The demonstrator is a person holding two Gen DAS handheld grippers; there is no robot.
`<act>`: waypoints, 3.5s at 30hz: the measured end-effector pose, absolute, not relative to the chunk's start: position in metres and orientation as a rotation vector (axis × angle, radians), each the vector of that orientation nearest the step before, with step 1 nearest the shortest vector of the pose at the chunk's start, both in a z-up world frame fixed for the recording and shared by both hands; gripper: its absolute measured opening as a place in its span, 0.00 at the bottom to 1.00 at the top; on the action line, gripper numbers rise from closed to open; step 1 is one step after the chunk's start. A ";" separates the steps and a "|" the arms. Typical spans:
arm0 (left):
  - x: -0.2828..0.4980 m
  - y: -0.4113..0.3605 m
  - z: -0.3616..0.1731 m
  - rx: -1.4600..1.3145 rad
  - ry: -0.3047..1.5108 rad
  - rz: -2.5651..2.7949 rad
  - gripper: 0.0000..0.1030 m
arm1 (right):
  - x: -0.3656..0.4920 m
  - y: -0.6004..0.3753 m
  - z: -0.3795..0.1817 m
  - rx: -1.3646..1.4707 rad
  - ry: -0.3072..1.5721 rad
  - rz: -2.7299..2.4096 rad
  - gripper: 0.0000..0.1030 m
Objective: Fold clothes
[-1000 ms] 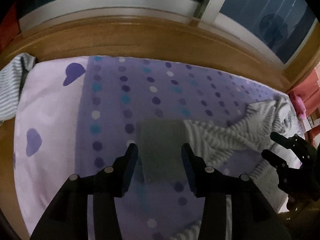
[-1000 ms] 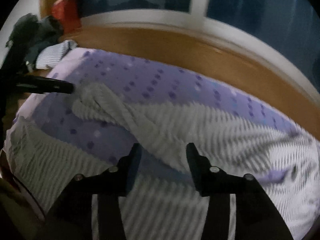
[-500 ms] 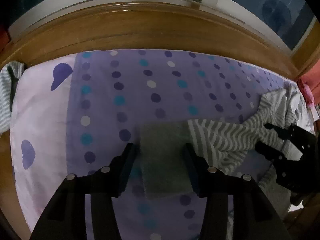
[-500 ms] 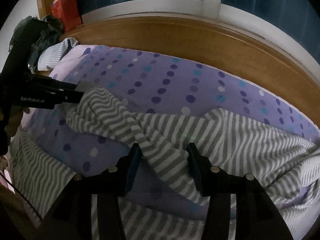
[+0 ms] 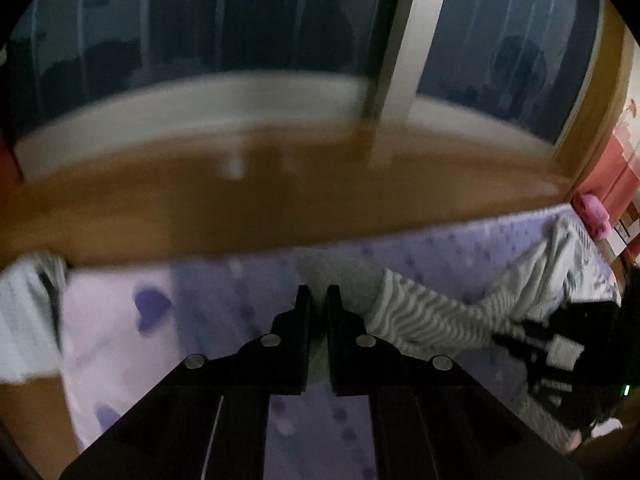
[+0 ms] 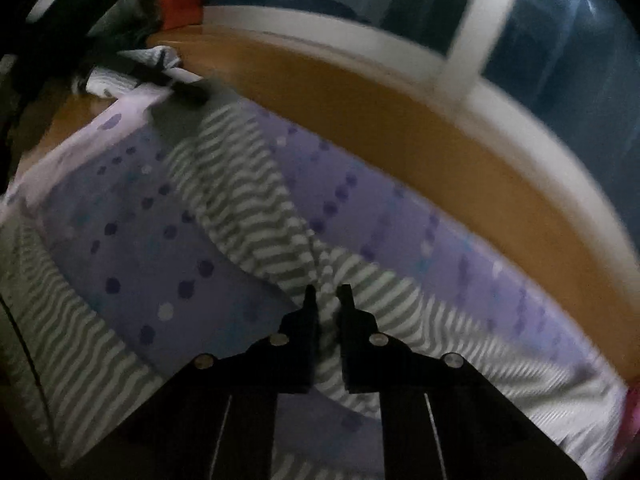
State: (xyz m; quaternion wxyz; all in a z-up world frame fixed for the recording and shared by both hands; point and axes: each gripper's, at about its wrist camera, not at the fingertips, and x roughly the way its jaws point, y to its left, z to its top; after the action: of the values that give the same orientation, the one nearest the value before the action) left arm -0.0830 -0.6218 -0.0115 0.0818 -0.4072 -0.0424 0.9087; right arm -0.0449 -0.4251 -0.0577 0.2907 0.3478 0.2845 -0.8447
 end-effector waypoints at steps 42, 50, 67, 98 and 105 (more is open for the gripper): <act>0.069 -0.688 -0.075 -1.434 -0.571 2.694 0.16 | -0.033 -0.563 -0.061 1.136 0.462 -1.763 0.43; 0.069 -0.696 -0.079 -1.440 -0.581 2.647 0.16 | 0.053 -0.535 -0.066 1.126 0.474 -1.771 0.43; 0.022 -0.673 -0.079 -1.512 -0.601 2.436 0.27 | 0.053 -0.520 -0.055 1.058 0.256 -2.120 0.44; -0.004 -0.698 -0.083 -1.369 -0.092 2.029 0.36 | 0.089 -0.537 -0.052 1.359 0.058 -2.838 0.10; -0.004 -0.686 -0.084 -1.340 -0.034 2.019 0.48 | 0.105 -0.519 -0.074 1.490 -0.052 -2.861 0.10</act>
State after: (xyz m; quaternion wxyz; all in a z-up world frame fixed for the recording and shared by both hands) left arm -0.0038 -0.6856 -0.0838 0.3512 -0.5178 -0.0132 0.7800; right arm 0.1047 -0.5186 -0.0735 -0.0423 0.4616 -0.0162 -0.8859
